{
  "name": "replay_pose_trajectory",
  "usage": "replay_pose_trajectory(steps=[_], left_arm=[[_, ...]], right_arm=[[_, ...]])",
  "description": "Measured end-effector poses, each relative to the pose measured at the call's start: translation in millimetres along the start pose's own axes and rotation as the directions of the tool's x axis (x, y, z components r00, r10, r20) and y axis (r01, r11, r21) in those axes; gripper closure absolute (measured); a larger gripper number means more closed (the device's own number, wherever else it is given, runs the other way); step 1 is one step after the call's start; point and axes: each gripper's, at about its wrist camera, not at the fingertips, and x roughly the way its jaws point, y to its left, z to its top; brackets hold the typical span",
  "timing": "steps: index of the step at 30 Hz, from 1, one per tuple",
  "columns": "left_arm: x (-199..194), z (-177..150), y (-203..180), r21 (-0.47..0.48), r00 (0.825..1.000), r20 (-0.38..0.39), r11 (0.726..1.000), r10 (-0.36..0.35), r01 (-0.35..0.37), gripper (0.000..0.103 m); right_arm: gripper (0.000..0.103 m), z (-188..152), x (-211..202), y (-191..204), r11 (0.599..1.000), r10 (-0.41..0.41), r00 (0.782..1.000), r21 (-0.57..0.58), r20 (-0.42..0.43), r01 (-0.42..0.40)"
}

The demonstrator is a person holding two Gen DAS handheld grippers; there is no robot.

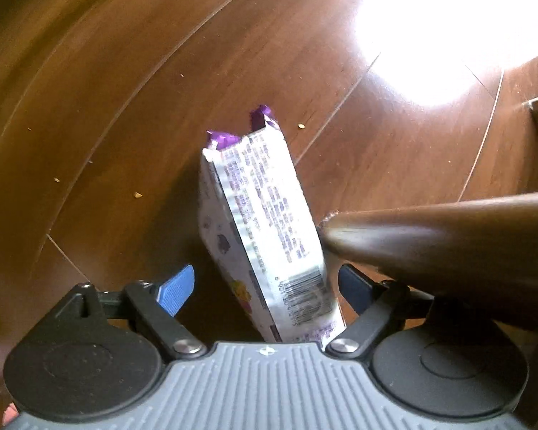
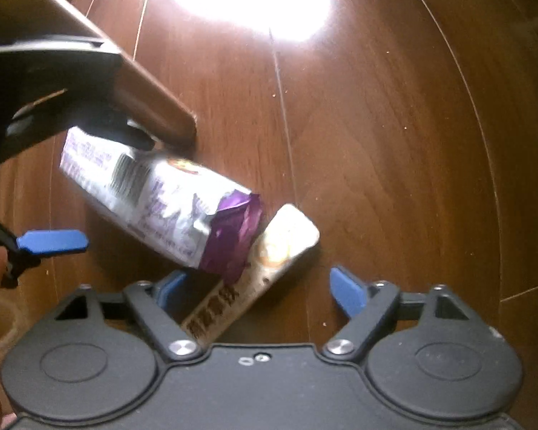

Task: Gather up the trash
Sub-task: 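Grasp the white-purple snack package with left tool while right tool grasps the cereal bar stick, then lift the snack package and cereal bar stick up over the wastebasket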

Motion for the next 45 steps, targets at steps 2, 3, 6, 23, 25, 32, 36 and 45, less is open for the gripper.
replay_pose_trajectory(steps=[2,3,6,23,25,32,36,45], left_arm=[[6.8,-1.1,0.4,0.01,1.0,-0.017,1.0,0.017,-0.017,0.015],[9.6,-3.1,1.3,0.02,0.999,-0.026,0.999,0.026,-0.025,0.015],[24.7,-3.8,6.5,0.001,0.998,-0.056,1.0,0.02,-0.02,0.014],[10.7,-2.1,60.7,-0.085,0.99,-0.12,0.995,-0.071,0.061,0.045],[0.9,-2.5,65.9,-0.085,0.992,-0.101,0.994,-0.077,0.069,0.045],[-48.0,-8.0,88.2,0.005,0.997,-0.046,0.998,-0.062,0.062,0.045],[-103.5,-14.5,86.4,0.067,0.998,-0.014,0.996,-0.066,0.067,0.045],[-260.2,-49.7,56.4,0.2,0.992,0.053,0.975,-0.112,0.099,0.045]], right_arm=[[0.017,-4.1,-4.0,3.8,0.999,-0.024,1.0,-0.027,0.008,0.024],[0.019,-6.7,-3.8,7.8,0.998,-0.044,0.999,-0.049,0.01,0.044],[0.03,-13.3,-3.7,16.0,0.992,-0.085,0.996,-0.091,0.016,0.086],[0.098,-66.3,-36.6,25.7,0.993,0.019,0.999,-0.113,0.026,-0.016],[0.098,-68.8,-37.5,19.8,0.995,0.023,0.999,-0.101,0.026,-0.021],[0.1,-71.9,-100.8,32.6,0.993,0.048,0.994,-0.11,0.094,-0.037],[0.1,-70.9,-168.4,42.0,0.987,0.054,0.983,-0.161,0.174,-0.025],[0.101,-63.3,-344.8,59.6,0.963,0.106,0.936,-0.268,0.334,-0.013]])
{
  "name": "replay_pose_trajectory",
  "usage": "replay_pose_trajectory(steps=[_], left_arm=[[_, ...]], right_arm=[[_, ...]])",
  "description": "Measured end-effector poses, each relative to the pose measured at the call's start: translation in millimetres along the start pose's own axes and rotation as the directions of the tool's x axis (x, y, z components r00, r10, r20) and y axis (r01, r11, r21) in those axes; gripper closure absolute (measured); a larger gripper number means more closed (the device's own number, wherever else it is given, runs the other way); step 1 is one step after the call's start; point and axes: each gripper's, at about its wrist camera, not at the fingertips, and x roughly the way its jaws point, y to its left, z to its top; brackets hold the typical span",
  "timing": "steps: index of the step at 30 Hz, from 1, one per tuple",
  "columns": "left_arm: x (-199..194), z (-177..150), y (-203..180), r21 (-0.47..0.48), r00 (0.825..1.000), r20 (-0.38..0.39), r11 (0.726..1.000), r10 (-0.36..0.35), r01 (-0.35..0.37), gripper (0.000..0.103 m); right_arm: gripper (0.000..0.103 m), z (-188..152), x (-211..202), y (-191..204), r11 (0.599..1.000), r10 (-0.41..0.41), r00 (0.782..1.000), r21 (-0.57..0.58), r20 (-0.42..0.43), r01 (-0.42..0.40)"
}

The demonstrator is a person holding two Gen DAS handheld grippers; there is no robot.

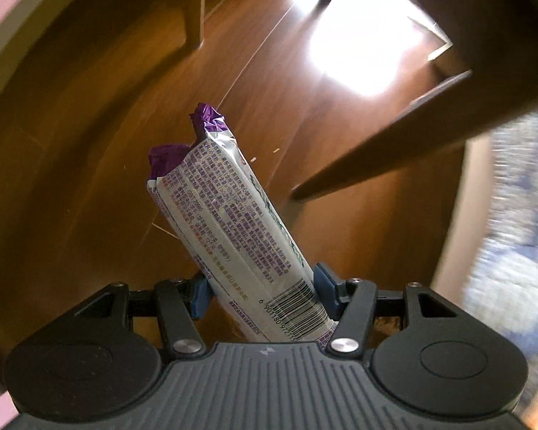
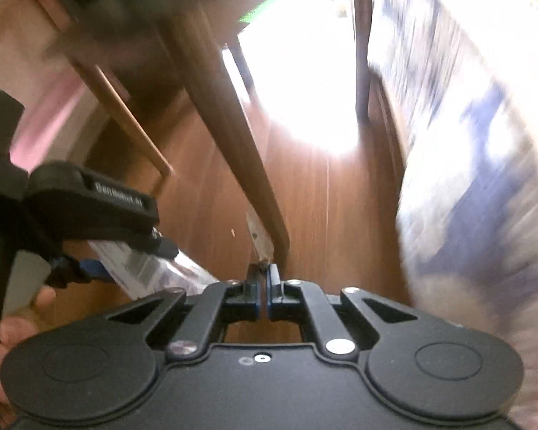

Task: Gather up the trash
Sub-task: 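Lift the snack package and cereal bar stick up over the wastebasket, then open both tools, dropping the snack package and cereal bar into the wastebasket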

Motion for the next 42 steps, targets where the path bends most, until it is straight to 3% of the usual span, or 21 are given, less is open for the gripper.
replay_pose_trajectory(steps=[7,13,20,24,29,33,36,42], left_arm=[[-142.5,-3.8,-44.7,0.15,0.997,0.078,0.989,-0.002,-0.01,0.045],[-266.5,1.4,-79.5,0.29,0.984,0.166,0.957,-0.067,0.016,0.045],[-392.5,16.5,-104.0,0.369,0.941,0.294,0.928,-0.168,0.051,0.044],[-449.1,32.9,-118.4,0.397,0.904,0.359,0.915,-0.23,0.075,0.044],[-510.0,68.0,-140.3,0.455,0.849,0.45,0.889,-0.276,0.048,0.044],[-539.3,99.3,-158.4,0.497,0.808,0.516,0.867,-0.284,-0.013,0.044],[-536.3,129.9,-177.4,0.527,0.815,0.513,0.848,-0.269,-0.051,0.044],[-498.1,168.2,-209.6,0.569,0.849,0.488,0.812,-0.204,-0.132,0.044]], right_arm=[[0.101,71.9,-135.8,11.6,0.998,0.046,0.99,-0.049,0.132,-0.04],[0.101,142.3,-243.5,30.9,0.991,0.078,0.968,-0.121,0.238,-0.05],[0.101,218.4,-348.4,62.7,0.98,0.112,0.917,-0.193,0.382,-0.039],[0.101,253.2,-376.6,91.1,0.97,0.134,0.887,-0.24,0.441,-0.027],[0.101,306.1,-392.7,113.8,0.959,0.152,0.841,-0.283,0.52,0.002],[0.101,345.0,-389.5,125.7,0.951,0.146,0.831,-0.307,0.538,0.032],[0.101,365.4,-368.4,126.0,0.955,0.133,0.846,-0.297,0.516,0.031],[0.102,381.2,-310.6,121.3,0.955,0.086,0.892,-0.29,0.444,0.052]])
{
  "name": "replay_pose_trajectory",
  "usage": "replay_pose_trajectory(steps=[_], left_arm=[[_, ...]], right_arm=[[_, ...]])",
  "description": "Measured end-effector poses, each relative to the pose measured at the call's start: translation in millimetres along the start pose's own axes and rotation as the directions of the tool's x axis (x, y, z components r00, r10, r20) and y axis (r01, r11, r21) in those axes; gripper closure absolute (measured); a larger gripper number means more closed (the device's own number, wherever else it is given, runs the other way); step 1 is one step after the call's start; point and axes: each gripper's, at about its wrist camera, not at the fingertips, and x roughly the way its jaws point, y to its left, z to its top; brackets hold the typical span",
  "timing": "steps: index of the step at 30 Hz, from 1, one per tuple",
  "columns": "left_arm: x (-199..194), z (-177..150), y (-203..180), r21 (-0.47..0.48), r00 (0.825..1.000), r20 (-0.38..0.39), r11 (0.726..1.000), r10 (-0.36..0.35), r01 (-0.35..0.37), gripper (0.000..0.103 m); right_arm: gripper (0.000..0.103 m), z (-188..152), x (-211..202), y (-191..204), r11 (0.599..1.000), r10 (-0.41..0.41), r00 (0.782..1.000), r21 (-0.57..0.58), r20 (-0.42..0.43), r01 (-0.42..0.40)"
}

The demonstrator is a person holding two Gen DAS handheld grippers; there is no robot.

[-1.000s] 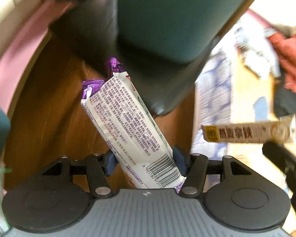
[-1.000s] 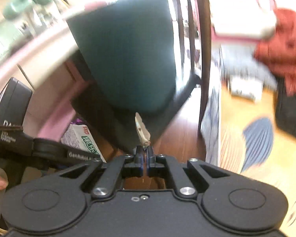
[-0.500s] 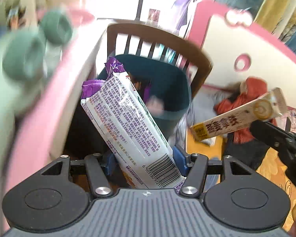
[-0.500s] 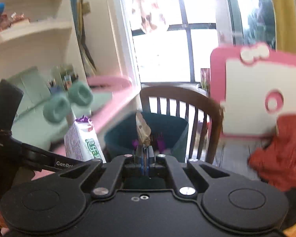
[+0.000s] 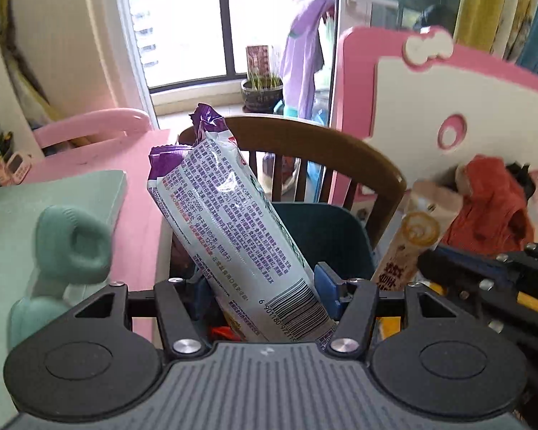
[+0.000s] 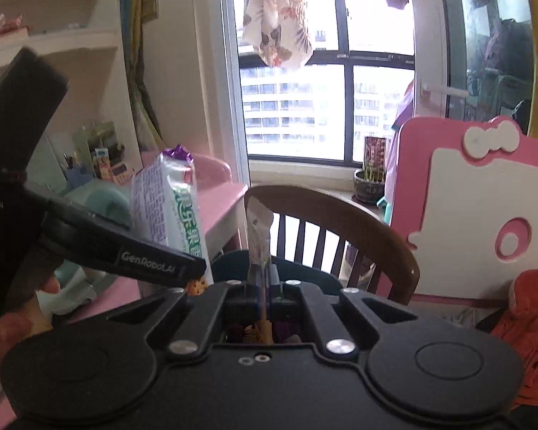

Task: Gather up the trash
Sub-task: 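Open both tools, dropping the snack package and cereal bar into the wastebasket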

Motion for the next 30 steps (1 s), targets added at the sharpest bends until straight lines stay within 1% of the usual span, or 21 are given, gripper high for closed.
replay_pose_trajectory(steps=[2,4,7,9,10,13,18,20,22,24,25,27,30], left_arm=[[15.4,3.1,1.1,0.007,1.0,-0.027,1.0,0.011,-0.011,0.044],[29.5,3.2,5.1,-0.006,0.998,-0.058,1.0,0.003,-0.004,0.044],[53.0,-0.5,7.2,-0.019,0.994,-0.104,1.0,0.017,-0.02,0.044],[67.8,-2.4,6.8,-0.019,0.992,-0.128,1.0,0.013,-0.016,0.044],[73.2,-3.6,6.4,-0.022,0.991,-0.132,1.0,0.014,-0.017,0.044],[86.5,-3.5,6.1,-0.034,0.989,-0.149,0.999,-0.014,0.009,0.044],[107.3,-3.7,-0.1,-0.022,0.982,-0.187,1.0,0.01,-0.014,0.045],[115.8,-5.3,-2.9,-0.014,0.978,-0.206,1.0,0.019,-0.022,0.045],[122.4,-8.8,-4.7,-0.006,0.974,-0.226,0.999,0.031,-0.033,0.045],[124.8,-12.8,-4.1,-0.017,0.971,-0.239,0.999,0.025,-0.03,0.045],[125.2,-14.7,-3.5,-0.026,0.97,-0.243,0.999,0.021,-0.028,0.045],[123.8,-18.0,-1.7,-0.052,0.97,-0.244,0.999,0.003,-0.016,0.037],[115.0,-22.3,1.2,-0.081,0.974,-0.224,0.997,-0.016,-0.002,0.035]], right_arm=[[0.102,-9.7,16.3,-1.4,1.0,-0.005,0.999,0.004,-0.035,0.005],[0.102,-16.7,30.3,-3.0,1.0,-0.008,0.998,0.014,-0.066,0.009],[0.102,-25.6,51.6,-6.5,0.999,-0.009,0.993,0.042,-0.119,0.014],[0.101,-32.2,63.5,-9.2,0.998,-0.014,0.989,0.056,-0.15,0.022],[0.102,-35.1,68.5,-10.8,0.997,-0.015,0.986,0.067,-0.165,0.026],[0.102,-42.4,81.0,-14.2,0.995,-0.012,0.979,0.091,-0.206,0.031],[0.101,-51.3,91.4,-9.7,0.998,-0.019,0.967,0.06,-0.255,0.035],[0.098,-52.2,93.6,-7.9,0.998,-0.009,0.961,0.051,-0.278,0.024],[0.092,-52.3,92.3,-5.1,0.999,-0.02,0.96,0.029,-0.278,0.03],[0.085,-52.4,90.1,-3.9,0.999,-0.022,0.96,0.018,-0.278,0.029],[0.085,-51.6,89.8,-5.7,0.999,-0.015,0.959,0.024,-0.283,0.023],[0.083,-51.3,88.3,-7.5,0.999,-0.01,0.957,0.031,-0.289,0.019],[0.071,-49.7,80.5,-7.6,0.999,0.001,0.962,0.037,-0.272,0.01]])
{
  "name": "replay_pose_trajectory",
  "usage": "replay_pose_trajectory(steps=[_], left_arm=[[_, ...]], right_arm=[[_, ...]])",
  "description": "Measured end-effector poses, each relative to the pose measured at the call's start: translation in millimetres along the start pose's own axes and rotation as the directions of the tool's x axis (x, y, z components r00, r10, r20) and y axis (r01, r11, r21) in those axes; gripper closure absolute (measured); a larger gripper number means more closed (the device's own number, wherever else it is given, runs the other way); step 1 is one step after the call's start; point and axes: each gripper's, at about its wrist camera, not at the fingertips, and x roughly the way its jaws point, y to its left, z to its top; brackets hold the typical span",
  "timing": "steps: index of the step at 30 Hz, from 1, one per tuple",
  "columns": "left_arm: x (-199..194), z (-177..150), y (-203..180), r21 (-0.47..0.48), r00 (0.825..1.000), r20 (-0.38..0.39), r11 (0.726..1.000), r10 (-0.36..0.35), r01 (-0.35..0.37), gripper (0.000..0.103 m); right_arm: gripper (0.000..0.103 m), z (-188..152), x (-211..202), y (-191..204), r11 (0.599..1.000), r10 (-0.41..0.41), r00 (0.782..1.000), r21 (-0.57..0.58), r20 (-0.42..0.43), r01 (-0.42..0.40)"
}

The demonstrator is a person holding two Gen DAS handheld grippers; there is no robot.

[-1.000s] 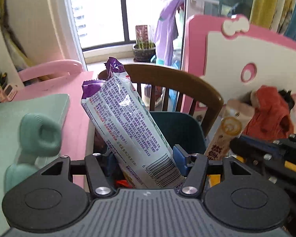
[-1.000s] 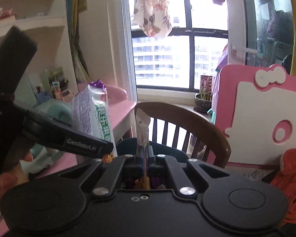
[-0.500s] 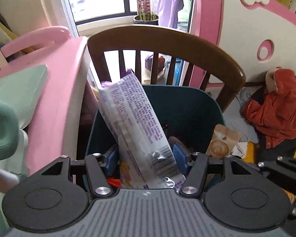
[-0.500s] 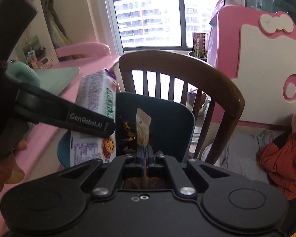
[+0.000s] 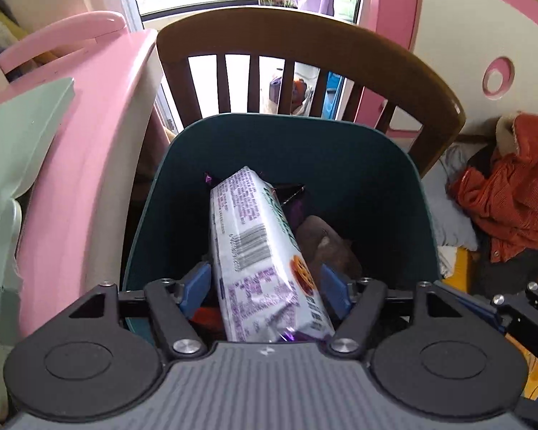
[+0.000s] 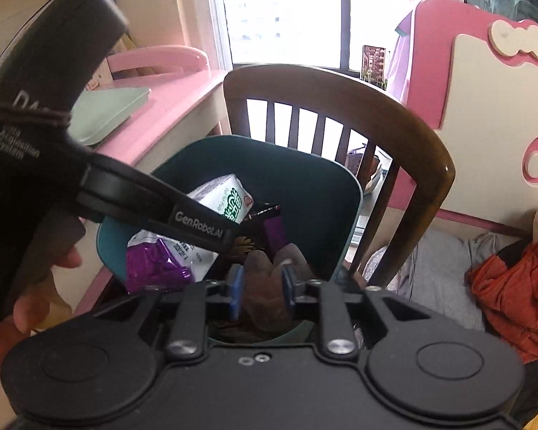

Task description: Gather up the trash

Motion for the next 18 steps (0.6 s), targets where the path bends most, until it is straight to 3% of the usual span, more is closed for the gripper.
replay_pose_trajectory(steps=[10,18], left_arm=[[-54.1,-22.2,9.3,0.005,0.996,0.083,1.0,-0.016,0.016,0.029],[-126.3,-42.1,22.9,0.006,0.98,0.198,1.0,-0.024,0.023,0.029]], right_arm=[[0.06,3.2,-44.8,5.7,1.0,0.014,0.998,0.021,0.064,-0.015],[0.049,5.4,-97.7,17.2,0.999,0.009,0.992,0.038,0.126,-0.014]])
